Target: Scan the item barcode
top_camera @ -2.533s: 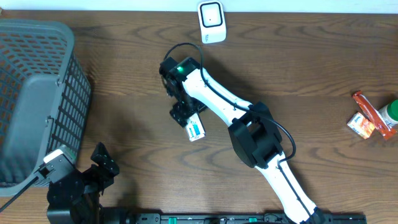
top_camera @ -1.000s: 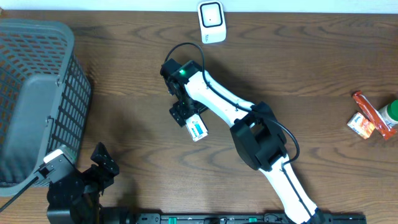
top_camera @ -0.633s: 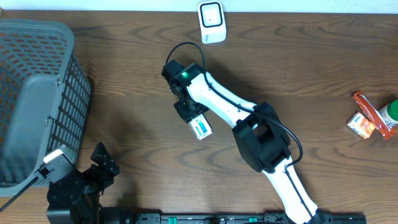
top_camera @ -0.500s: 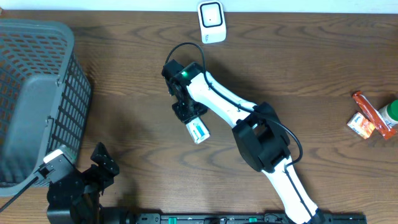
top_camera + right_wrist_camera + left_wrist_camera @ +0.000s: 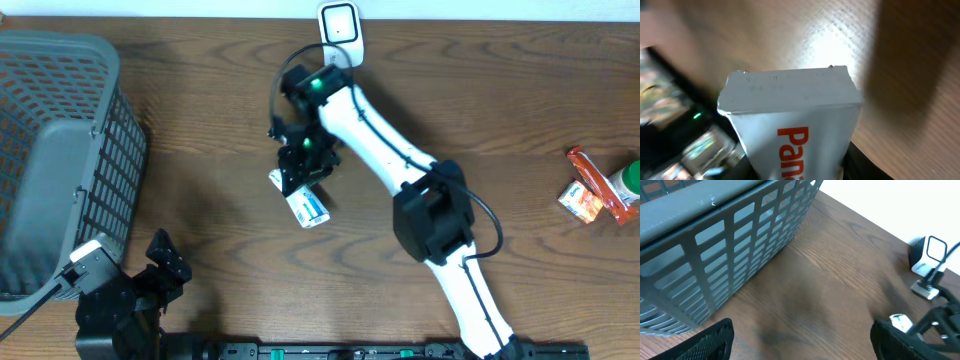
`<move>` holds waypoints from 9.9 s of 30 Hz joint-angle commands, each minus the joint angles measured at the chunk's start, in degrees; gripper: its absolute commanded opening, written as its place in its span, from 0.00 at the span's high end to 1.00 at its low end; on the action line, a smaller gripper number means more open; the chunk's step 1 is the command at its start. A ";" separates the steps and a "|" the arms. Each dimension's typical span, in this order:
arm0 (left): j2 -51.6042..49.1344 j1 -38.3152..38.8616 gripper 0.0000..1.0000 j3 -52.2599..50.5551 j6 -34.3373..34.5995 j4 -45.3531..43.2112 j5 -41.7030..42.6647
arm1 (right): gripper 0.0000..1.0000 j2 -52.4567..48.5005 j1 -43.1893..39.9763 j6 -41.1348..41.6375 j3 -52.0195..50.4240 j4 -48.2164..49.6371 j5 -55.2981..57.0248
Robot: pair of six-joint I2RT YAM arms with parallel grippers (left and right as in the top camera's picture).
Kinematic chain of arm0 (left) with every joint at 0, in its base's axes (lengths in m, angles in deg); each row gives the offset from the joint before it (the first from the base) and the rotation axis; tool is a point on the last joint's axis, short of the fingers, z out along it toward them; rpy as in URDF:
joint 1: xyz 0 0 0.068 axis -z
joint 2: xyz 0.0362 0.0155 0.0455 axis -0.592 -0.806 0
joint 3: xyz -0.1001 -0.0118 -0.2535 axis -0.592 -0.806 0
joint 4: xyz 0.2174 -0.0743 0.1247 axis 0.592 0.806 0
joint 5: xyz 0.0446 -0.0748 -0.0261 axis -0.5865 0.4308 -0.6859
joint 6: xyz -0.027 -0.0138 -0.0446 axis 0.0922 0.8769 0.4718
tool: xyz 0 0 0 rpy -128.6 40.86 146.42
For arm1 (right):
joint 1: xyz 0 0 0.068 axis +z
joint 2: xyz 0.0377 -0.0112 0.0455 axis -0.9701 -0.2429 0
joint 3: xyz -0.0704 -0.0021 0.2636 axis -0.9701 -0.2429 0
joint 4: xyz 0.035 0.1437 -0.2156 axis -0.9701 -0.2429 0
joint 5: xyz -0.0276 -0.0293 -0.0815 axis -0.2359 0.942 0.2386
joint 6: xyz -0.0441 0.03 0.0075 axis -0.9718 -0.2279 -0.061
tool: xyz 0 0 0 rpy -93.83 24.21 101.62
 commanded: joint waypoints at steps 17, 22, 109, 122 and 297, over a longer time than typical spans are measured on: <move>0.24 -0.28 0.12 0.28 0.33 0.17 -0.33 | 0.71 -0.39 -17.14 -19.06 0.96 -10.71 -21.92; 0.24 -0.28 0.12 0.28 0.33 0.15 -0.33 | 0.72 -0.39 -19.45 -18.99 0.96 -8.52 -17.77; 0.24 -0.28 0.12 0.28 0.33 0.15 -0.31 | 0.79 -19.32 -4.46 -67.82 9.27 94.64 64.43; 0.24 -0.28 0.12 0.28 0.33 0.17 -0.31 | 0.79 -7.48 -2.32 -56.46 9.27 77.29 66.16; 0.24 -0.28 0.12 0.28 0.33 0.17 -0.31 | 0.01 140.12 -35.39 3.02 -129.33 82.07 35.98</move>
